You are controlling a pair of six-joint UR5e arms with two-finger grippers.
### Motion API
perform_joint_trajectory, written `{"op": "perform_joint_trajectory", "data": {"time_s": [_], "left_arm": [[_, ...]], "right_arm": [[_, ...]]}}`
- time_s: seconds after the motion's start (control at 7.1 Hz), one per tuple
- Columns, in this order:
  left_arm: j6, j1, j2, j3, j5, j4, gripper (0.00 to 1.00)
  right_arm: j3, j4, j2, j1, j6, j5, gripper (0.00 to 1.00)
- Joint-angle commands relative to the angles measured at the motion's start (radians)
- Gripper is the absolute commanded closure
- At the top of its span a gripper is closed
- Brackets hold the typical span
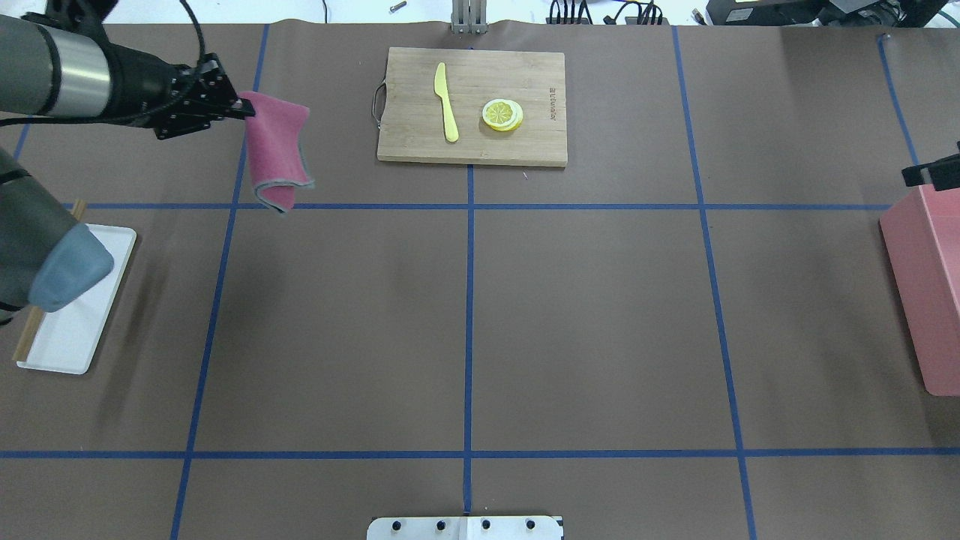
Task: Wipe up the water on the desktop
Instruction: 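Carry the cloth toward the table center while the right arm reaches toward it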
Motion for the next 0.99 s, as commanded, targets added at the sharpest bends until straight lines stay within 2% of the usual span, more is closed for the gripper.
{"op": "perform_joint_trajectory", "data": {"time_s": [0.0,0.14,0.28,0.42,0.56,0.7,0.84], "left_arm": [[-0.131,0.152,-0.140,-0.003,0.118,0.074,1.00],[-0.183,0.192,-0.210,-0.003,0.152,0.145,1.00],[-0.208,0.222,-0.250,-0.003,0.175,0.164,1.00],[-0.210,0.234,-0.259,-0.003,0.181,0.164,1.00],[-0.228,0.254,-0.293,0.000,0.181,0.164,1.00],[-0.278,0.269,-0.328,0.005,0.181,0.164,1.00],[-0.305,0.282,-0.357,0.005,0.201,0.164,1.00]], "right_arm": [[0.005,0.085,0.081,-0.155,0.088,-0.090,0.02],[0.007,0.092,0.115,-0.190,0.105,-0.099,0.02],[0.009,0.124,0.138,-0.259,0.105,-0.183,0.02],[0.009,0.160,0.153,-0.358,0.105,-0.317,0.02],[0.009,0.160,0.199,-0.443,0.107,-0.425,0.07],[0.009,0.161,0.221,-0.503,0.107,-0.502,0.07],[0.010,0.157,0.257,-0.552,0.107,-0.541,0.07]]}}
